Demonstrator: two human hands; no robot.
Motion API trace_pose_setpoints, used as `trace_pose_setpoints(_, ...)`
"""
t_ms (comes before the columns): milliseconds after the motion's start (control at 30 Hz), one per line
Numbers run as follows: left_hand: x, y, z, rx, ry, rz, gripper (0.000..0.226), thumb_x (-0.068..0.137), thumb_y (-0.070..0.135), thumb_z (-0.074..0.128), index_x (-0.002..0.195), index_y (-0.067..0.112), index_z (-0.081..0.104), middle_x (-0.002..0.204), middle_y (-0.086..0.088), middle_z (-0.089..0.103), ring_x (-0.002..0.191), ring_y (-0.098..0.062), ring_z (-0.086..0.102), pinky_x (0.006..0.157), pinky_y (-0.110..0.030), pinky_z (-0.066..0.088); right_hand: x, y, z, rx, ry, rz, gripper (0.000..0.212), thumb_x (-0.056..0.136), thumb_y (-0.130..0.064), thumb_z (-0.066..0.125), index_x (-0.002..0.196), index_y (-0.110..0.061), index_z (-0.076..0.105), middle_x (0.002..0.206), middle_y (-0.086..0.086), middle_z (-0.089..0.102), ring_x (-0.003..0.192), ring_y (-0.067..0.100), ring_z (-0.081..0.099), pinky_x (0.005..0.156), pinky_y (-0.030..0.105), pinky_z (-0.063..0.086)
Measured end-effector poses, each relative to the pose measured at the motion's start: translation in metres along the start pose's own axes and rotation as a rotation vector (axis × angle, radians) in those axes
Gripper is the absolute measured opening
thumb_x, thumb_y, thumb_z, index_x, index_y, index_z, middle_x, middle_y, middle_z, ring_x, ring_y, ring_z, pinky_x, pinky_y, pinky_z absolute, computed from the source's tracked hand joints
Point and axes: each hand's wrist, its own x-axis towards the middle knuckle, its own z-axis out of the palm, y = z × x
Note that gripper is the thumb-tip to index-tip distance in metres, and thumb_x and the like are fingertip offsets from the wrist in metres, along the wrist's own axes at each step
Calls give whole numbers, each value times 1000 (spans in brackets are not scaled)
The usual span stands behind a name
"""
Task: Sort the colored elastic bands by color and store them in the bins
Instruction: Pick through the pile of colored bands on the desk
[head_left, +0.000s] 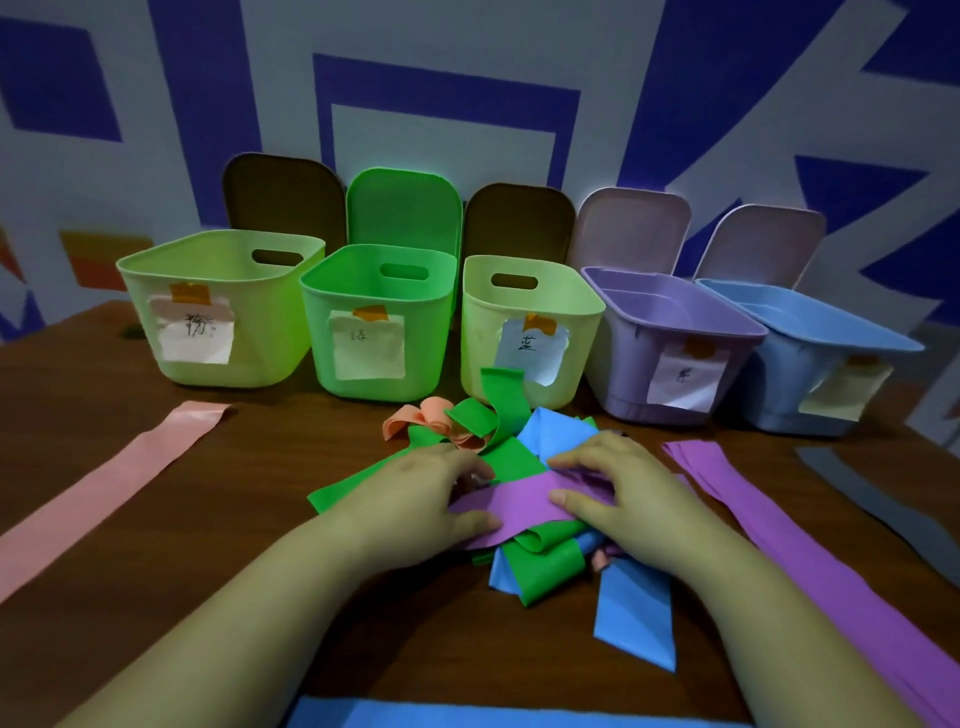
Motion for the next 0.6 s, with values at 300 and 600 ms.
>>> trace_pose_setpoints(300, 2, 2, 2, -4, 99, -6, 41, 76, 48, 70, 110, 28, 62, 102, 9, 48, 99, -11, 48, 86, -24, 38, -2, 0, 1, 104, 80, -43, 13, 79, -34, 72, 78, -37, 60, 89, -11, 52, 93, 5, 42, 82, 19, 34)
trace_pose_setpoints(600, -6, -11, -21, -460, 126, -115, 25, 69, 37, 80, 75, 15, 69, 69, 2, 67, 62, -4, 58, 60, -24, 46, -10, 11, -19, 268, 283, 40, 7, 79, -28, 71, 81, -22, 67, 82, -13, 66, 84, -5, 57, 70, 7, 41)
